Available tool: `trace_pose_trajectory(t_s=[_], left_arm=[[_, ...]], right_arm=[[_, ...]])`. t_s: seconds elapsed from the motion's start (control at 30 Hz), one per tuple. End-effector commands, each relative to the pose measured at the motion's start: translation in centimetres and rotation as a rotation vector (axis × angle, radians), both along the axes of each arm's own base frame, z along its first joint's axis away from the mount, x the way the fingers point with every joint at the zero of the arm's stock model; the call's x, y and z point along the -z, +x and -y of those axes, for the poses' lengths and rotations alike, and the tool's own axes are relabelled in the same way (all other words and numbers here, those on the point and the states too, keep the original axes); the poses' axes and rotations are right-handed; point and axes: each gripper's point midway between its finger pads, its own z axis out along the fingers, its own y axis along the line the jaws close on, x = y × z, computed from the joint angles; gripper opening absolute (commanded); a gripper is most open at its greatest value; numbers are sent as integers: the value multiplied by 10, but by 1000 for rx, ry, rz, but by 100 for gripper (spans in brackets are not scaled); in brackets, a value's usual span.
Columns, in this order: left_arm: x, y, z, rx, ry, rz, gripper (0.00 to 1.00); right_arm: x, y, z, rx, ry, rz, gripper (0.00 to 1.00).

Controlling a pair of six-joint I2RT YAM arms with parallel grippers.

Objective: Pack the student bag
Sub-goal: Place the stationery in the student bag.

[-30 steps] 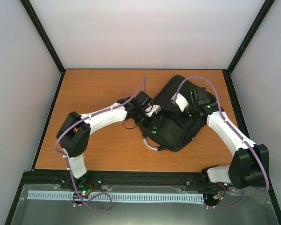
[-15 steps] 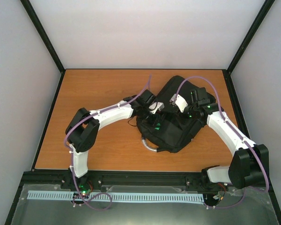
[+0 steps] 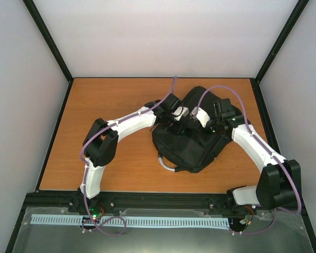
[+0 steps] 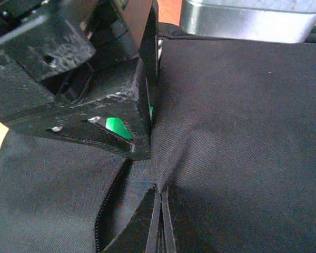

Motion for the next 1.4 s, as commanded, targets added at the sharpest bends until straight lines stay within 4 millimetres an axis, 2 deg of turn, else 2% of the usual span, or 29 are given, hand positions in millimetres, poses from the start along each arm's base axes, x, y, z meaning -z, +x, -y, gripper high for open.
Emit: trace_pose_trajectory(t_s=[0.0, 0.13, 0.3, 0.43, 0.47, 0.57, 0.63, 0.7, 0.8, 0.9, 1.23, 1.37], left_arm=[[-17, -1, -5, 2, 10, 43, 47], [-33, -12, -15, 3, -3, 50, 54], [-46, -26, -33, -39, -31, 61, 54], [-40, -30, -51, -98, -6, 81, 50], [-34, -31, -54, -106, 10, 77, 49], [-19, -35, -58, -108, 31, 55, 33], [-11, -38, -58, -108, 27, 40, 27], [0, -32, -62, -146, 62, 44, 21], [11, -27, -53, -147, 48, 33, 7], [14, -19, -45, -155, 29, 41, 2], [-1, 4, -24, -158, -13, 90, 1], [-8, 19, -6, -170, -51, 88, 2]], right_arm=[[-13, -6, -15, -71, 73, 7, 4], [-12, -7, -15, -77, 71, 3, 4], [-13, -7, -15, -79, 72, 5, 4], [-12, -7, -15, -79, 71, 4, 4], [-12, -7, -15, -81, 72, 4, 4], [-12, -7, -16, -82, 73, 0, 4], [-11, -8, -16, -82, 72, -5, 4], [-10, -8, -16, -83, 71, -8, 4], [-8, -7, -15, -79, 69, -13, 4], [-7, -7, -15, -79, 67, -17, 4], [-5, -6, -14, -72, 58, -18, 4], [-5, -6, -14, -72, 59, -20, 4]])
